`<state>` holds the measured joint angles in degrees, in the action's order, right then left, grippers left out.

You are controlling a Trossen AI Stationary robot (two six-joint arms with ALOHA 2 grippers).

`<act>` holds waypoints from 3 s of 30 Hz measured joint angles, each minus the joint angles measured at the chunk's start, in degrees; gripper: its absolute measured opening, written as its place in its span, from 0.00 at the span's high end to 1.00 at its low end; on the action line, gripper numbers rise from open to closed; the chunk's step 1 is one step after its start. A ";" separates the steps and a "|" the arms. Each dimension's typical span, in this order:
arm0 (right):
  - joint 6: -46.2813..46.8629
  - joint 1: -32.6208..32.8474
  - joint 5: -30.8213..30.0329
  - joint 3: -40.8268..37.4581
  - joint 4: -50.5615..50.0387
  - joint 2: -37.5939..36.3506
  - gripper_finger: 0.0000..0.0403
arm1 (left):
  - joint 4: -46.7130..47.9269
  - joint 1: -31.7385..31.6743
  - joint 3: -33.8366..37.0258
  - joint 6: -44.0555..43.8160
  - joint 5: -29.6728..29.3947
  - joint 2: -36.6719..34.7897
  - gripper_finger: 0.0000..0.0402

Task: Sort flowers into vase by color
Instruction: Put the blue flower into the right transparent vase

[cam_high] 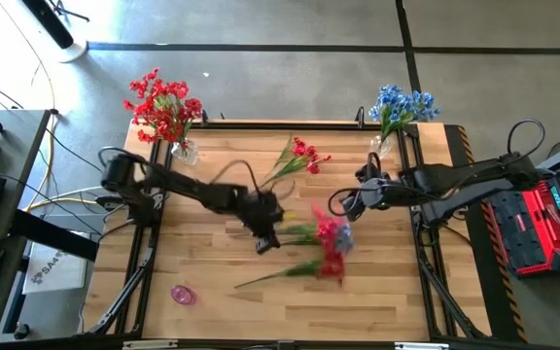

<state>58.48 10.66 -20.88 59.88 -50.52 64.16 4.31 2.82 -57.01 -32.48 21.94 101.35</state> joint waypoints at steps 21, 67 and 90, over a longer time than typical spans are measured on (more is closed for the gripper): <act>-3.51 10.15 -19.83 0.02 15.35 -17.04 0.44 | -23.19 -11.40 -0.03 1.68 -4.27 -15.67 1.00; -22.71 -14.47 -0.78 0.04 54.78 -0.26 0.95 | -29.05 -17.48 -0.05 13.15 -1.55 -16.28 0.96; 3.20 -16.04 -47.69 0.04 -14.00 -9.92 1.00 | -9.75 -17.41 -0.07 16.30 -8.01 -16.28 0.71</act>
<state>61.68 -5.39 -68.57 59.92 -64.52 54.24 -5.44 -14.59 -57.08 -16.19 13.92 85.08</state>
